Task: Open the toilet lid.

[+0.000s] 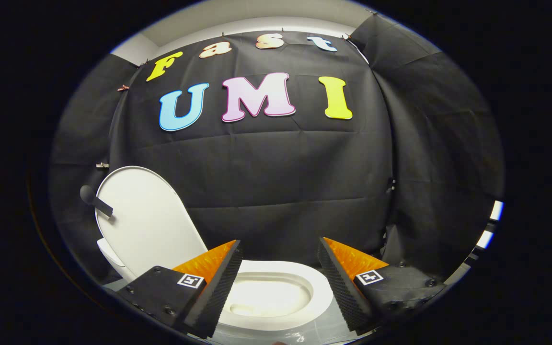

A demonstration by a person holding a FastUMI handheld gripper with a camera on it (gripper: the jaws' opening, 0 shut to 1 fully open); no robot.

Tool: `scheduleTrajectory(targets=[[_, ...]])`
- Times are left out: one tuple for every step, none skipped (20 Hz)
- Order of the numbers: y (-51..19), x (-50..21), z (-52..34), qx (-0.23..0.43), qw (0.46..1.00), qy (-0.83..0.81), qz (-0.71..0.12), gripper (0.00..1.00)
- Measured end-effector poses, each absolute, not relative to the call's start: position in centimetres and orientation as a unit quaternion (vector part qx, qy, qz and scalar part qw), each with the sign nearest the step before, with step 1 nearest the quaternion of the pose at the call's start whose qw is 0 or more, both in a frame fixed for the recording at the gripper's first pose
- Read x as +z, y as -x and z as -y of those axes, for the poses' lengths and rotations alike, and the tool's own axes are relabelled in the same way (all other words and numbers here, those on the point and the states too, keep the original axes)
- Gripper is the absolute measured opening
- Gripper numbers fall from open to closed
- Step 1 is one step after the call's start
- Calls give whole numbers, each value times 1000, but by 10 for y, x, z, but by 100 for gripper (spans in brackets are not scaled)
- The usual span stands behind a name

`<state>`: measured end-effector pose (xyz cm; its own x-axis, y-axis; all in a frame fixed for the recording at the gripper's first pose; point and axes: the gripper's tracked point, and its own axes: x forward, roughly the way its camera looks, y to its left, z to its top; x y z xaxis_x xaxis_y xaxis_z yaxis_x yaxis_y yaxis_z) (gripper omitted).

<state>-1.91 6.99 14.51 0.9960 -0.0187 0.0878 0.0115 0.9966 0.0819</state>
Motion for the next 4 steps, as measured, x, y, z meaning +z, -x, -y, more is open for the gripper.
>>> scheduleTrajectory(targets=[[20, 150, -65, -12, 998, -43, 55, 99], [20, 150, -66, -7, 997, -49, 57, 98], [19, 147, -70, -4, 997, -52, 54, 99], [18, 143, -71, -2, 997, -52, 48, 99]])
